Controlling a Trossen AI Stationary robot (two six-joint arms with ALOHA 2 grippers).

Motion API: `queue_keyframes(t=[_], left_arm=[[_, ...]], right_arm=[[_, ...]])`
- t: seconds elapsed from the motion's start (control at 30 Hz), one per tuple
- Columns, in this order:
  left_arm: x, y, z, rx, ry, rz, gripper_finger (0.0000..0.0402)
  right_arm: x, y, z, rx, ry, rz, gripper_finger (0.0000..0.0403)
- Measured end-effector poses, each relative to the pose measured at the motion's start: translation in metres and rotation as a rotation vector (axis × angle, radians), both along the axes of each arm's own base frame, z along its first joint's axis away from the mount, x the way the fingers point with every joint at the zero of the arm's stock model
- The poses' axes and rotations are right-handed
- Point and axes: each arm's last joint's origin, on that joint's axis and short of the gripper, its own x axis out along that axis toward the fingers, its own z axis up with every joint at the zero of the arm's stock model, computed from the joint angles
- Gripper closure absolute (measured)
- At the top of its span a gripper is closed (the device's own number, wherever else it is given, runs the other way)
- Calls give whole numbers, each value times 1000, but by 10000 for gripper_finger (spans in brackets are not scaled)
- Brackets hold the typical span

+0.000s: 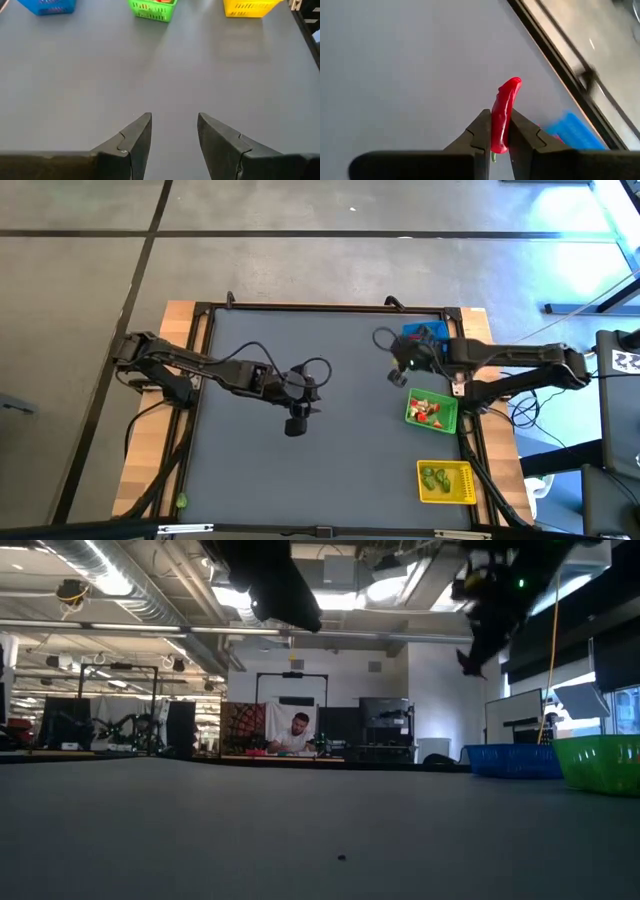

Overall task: Sort produce into baskets
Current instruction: Put the red chili pepper into the blue basket, then put the capsicum into the yellow basket

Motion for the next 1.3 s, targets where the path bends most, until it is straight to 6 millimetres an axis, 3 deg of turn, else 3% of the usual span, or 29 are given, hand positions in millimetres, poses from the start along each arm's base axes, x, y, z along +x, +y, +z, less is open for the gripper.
queue_keyframes(t=[0.37, 0.67, 0.9, 1.13, 1.3], left_arm=[[4, -1, -8, 1, 25, 3, 245], [3, -1, -8, 0, 29, 3, 245], [3, -1, -8, -11, 29, 13, 245], [5, 0, -6, -24, 3, 23, 235], [7, -1, -7, -68, -12, 50, 186]], right_arm=[[-19, -79, -23, 129, 145, -345, 356], [-24, -120, -56, 198, 287, -491, 356], [-19, -133, -79, 227, 375, -518, 342], [-17, -134, -82, 224, 401, -503, 245], [-21, -124, -70, 224, 382, -480, 192]])
